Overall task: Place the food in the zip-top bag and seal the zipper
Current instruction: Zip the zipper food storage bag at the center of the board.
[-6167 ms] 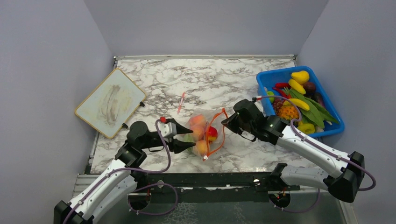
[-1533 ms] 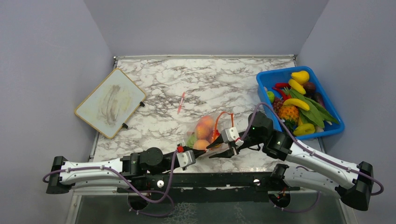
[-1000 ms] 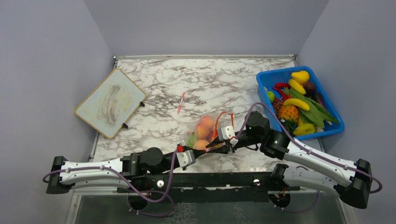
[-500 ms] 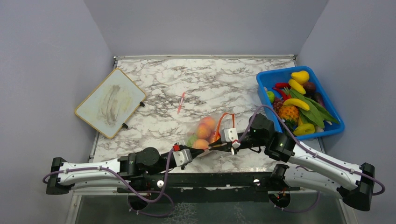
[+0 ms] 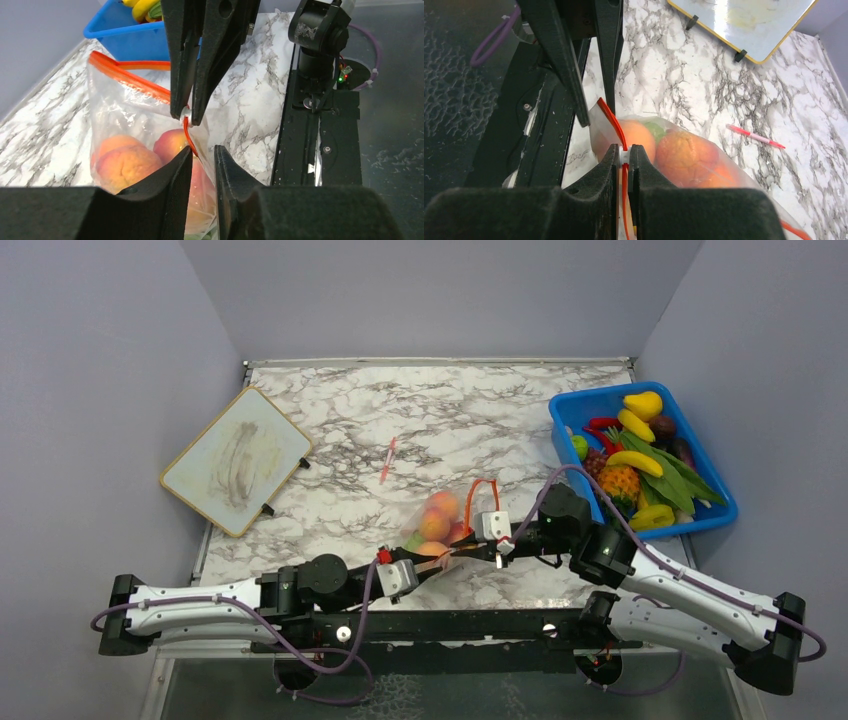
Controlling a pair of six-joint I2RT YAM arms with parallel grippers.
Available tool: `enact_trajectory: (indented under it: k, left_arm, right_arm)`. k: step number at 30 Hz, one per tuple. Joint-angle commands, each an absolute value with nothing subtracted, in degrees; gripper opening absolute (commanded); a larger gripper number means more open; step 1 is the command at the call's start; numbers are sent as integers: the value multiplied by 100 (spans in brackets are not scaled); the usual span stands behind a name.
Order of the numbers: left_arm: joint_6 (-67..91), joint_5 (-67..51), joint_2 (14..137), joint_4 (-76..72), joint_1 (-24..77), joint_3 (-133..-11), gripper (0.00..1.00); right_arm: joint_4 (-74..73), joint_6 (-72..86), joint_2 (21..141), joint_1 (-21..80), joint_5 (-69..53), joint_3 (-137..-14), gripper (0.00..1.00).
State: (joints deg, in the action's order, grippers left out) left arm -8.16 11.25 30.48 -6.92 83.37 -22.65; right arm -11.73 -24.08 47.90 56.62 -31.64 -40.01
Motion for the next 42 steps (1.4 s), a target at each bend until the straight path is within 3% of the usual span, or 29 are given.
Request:
enact_trajectory:
  k: [1,5,15,18,25,42]
  left_arm:
    - [-881,938,3338,-744,8363,-2666,28]
    - [-964,976,3516,-746,8361,-2748,34]
    - [-1101,1206,3563,-842,8364,-2782,33]
    - [-1102,1229,3540,-850,8364,-2793,28]
    - [-1114,1125,3481,-819,8361,-2834,0]
    - [-1535,1435,3025,-148,8361,-3066,0]
  right_arm:
    - [-758,-2313,4807,5649,-3343,-4006,1]
    - [-817,-2344,4841,5651,-3401,-4041,1]
    - [-934,-2406,4805,5651,-3483,-4041,1]
    - [-987,-2430,4814,5646,-3487,-4048,1]
    - [-1168,-2537,4884,5651,-3401,-4092,1]
    - [-2087,-2745,4687,5650,-2197,-4407,1]
